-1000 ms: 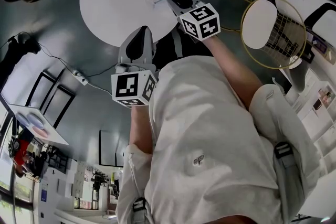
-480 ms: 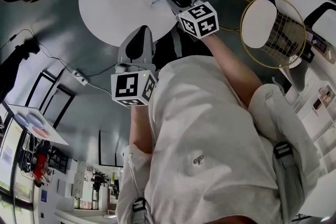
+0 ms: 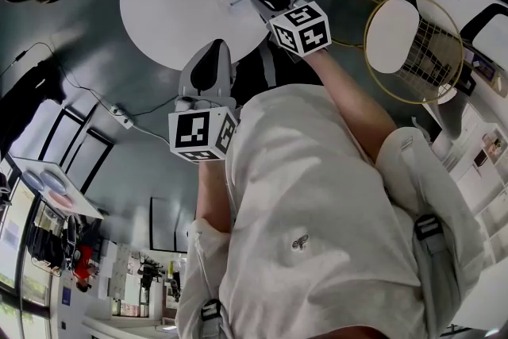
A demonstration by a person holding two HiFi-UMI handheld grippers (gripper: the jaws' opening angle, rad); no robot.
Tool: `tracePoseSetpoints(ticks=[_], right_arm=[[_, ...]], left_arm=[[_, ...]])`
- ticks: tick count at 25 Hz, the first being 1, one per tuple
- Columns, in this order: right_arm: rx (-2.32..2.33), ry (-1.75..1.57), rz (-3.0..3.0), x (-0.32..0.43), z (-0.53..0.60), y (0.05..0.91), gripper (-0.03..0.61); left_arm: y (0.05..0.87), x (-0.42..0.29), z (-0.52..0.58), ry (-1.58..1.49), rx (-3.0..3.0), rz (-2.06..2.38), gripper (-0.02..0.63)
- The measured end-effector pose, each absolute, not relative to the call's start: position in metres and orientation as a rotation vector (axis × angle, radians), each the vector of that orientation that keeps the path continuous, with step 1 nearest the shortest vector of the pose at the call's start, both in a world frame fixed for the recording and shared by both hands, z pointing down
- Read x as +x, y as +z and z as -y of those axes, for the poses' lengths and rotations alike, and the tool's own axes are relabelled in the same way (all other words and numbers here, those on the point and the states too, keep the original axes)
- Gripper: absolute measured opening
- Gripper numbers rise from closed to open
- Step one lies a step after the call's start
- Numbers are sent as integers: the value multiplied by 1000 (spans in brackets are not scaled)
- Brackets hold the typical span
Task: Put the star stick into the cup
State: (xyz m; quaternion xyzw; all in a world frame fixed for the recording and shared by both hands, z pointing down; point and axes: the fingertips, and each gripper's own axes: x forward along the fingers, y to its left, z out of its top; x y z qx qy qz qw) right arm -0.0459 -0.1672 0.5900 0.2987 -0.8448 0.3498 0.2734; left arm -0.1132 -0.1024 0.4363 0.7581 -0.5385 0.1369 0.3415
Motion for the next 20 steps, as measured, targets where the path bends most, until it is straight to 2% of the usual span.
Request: tracePoseSetpoints(ticks=[20], right_arm=[[774, 971, 2241, -44, 160, 600, 112]], left_arm=[[437, -111, 102, 368, 1983, 1391, 12]])
